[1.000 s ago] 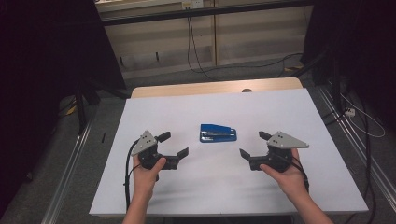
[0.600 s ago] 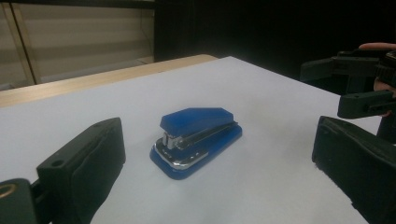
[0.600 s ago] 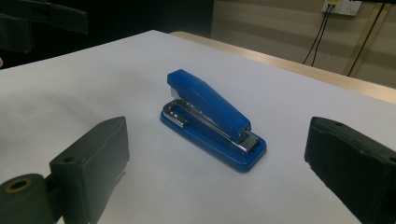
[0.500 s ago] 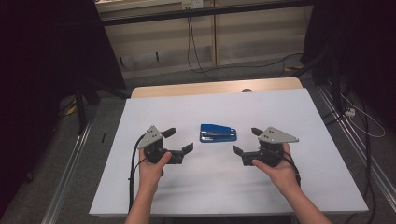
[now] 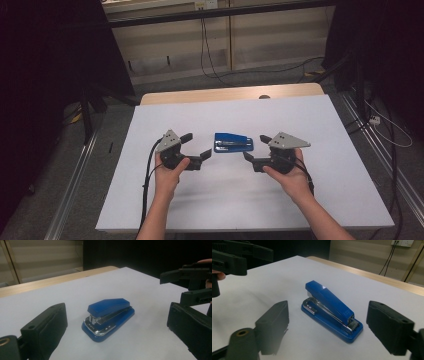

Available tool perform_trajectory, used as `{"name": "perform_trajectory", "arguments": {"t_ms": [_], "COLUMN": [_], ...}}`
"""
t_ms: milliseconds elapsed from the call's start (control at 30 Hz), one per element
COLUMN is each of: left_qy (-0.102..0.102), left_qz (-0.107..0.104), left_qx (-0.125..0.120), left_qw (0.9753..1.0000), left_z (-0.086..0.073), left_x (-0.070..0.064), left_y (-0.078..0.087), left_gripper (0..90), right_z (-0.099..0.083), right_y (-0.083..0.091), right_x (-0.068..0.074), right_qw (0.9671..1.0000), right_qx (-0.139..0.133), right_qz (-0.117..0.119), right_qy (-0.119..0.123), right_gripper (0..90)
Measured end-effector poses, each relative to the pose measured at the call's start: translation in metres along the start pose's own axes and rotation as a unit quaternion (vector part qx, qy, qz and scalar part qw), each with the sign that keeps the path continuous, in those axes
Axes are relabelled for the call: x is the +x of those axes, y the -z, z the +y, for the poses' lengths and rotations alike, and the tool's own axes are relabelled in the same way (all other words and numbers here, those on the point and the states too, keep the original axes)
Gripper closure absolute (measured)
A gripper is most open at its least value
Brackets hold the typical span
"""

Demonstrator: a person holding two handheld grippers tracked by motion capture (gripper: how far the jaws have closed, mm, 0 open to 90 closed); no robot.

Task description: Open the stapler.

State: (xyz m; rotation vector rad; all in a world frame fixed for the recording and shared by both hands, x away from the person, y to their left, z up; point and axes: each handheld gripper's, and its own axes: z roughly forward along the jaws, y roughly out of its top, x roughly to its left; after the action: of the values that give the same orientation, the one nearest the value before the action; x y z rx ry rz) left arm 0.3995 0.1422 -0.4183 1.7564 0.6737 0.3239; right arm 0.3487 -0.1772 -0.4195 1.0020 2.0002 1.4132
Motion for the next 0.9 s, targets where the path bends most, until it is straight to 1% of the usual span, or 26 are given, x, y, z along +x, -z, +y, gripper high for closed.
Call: {"name": "perform_trajectory", "arguments": {"t_ms": [33,100,167,233,300,333,400,467,500,533,567,600,667,767,800,833,900], "left_qy": [-0.004,0.000,-0.001,-0.001,-0.002,-0.001,0.001,0.004,0.003,0.005,0.006,0.008,0.007,0.009,0.013,0.011,0.011], "left_qz": [0.003,0.005,0.004,0.008,0.008,0.012,0.017,0.020,0.021,0.023,0.026,0.030,0.036,0.042,0.043,0.043,0.044], "left_qx": [0.003,0.003,0.001,0.004,0.005,0.008,0.013,0.014,0.020,0.023,0.027,0.029,0.033,0.037,0.036,0.038,0.038], "left_qw": [1.0000,1.0000,1.0000,1.0000,1.0000,0.9999,0.9998,0.9997,0.9996,0.9995,0.9993,0.9991,0.9988,0.9984,0.9984,0.9983,0.9982], "left_z": [0.001,0.002,0.003,0.005,0.005,0.004,0.003,0.002,0.002,0.001,0.001,0.000,0.000,-0.002,-0.003,-0.003,-0.004], "left_x": [0.000,0.001,0.001,0.001,0.002,0.003,0.004,0.006,0.006,0.007,0.008,0.009,0.012,0.016,0.016,0.017,0.018], "left_y": [-0.001,-0.004,-0.005,-0.007,-0.009,-0.010,-0.012,-0.014,-0.015,-0.016,-0.016,-0.017,-0.018,-0.020,-0.021,-0.021,-0.023], "left_gripper": [3.2,3.4,3.5,3.5,3.6,3.7,3.9,4.5,4.9,5.9,8.3,8.3,12.8,13.1,13.1,13.1,13.2], "right_z": [0.001,0.002,0.003,0.003,0.004,0.005,0.006,0.006,0.006,0.005,0.004,0.004,0.003,0.003,0.003,0.003,0.003], "right_y": [-0.001,-0.004,-0.006,-0.009,-0.012,-0.013,-0.017,-0.020,-0.022,-0.024,-0.028,-0.028,-0.032,-0.039,-0.041,-0.044,-0.050], "right_x": [0.000,0.000,0.000,0.001,0.001,0.002,0.003,0.005,0.006,0.006,0.007,0.007,0.006,0.006,0.006,0.005,0.006], "right_qw": [1.0000,1.0000,1.0000,0.9999,0.9999,0.9998,0.9997,0.9994,0.9993,0.9991,0.9988,0.9988,0.9983,0.9977,0.9975,0.9972,0.9966], "right_qx": [0.000,0.000,0.005,0.006,0.010,0.011,0.015,0.018,0.019,0.022,0.030,0.030,0.037,0.047,0.049,0.052,0.058], "right_qz": [0.001,0.004,0.007,0.009,0.012,0.016,0.021,0.029,0.032,0.035,0.038,0.038,0.044,0.048,0.048,0.050,0.053], "right_qy": [-0.001,-0.001,-0.001,-0.001,0.001,0.001,0.005,0.006,0.005,0.007,0.009,0.009,0.011,0.014,0.015,0.017,0.025], "right_gripper": [21.9,26.3,32.2,37.6,45.2,47.7,55.8,60.7,64.1,67.4,73.4,73.4,79.6,85.9,87.9,89.7,90.0]}}
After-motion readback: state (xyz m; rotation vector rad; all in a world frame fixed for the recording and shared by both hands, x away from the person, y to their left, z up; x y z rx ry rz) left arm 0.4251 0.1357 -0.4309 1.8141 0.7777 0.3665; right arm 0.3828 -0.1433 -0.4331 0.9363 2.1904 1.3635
